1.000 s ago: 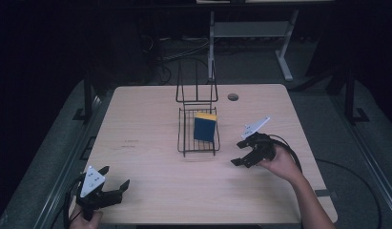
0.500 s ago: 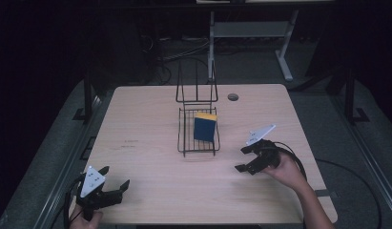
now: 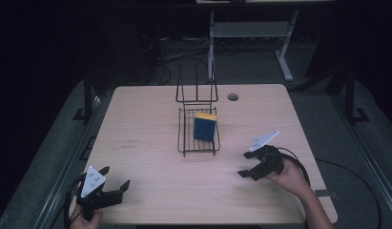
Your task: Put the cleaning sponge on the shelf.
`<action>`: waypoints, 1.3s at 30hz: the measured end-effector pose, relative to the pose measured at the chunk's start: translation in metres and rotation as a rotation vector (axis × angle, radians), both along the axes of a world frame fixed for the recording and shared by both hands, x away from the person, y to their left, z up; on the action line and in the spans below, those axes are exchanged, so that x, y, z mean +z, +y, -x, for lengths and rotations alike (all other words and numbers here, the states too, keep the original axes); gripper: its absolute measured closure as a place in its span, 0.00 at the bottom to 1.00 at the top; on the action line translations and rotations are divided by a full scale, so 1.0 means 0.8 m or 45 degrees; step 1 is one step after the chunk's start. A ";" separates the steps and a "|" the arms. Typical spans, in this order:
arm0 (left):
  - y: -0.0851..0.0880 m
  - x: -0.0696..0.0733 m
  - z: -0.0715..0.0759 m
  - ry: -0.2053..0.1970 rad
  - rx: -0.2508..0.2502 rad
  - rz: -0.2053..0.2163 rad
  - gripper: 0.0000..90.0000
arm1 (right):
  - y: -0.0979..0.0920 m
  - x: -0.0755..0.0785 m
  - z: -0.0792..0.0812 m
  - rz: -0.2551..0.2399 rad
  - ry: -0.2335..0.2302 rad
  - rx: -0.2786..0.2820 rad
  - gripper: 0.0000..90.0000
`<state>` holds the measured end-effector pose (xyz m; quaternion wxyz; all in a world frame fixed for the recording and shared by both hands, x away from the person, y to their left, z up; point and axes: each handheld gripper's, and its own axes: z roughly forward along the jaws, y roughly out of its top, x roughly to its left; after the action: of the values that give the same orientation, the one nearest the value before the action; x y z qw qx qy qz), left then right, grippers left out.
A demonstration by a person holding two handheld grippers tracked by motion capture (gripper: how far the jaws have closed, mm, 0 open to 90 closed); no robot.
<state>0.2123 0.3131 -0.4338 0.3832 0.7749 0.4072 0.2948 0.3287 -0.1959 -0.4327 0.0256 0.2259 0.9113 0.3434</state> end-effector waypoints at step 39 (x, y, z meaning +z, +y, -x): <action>-0.002 -0.001 -0.001 0.003 0.001 0.002 0.16 | -0.025 -0.016 0.046 -0.003 -0.021 -0.039 0.25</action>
<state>0.2131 0.3115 -0.4347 0.3830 0.7748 0.4083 0.2938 0.2922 -0.2158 -0.4456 0.0383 0.2371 0.9070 0.3460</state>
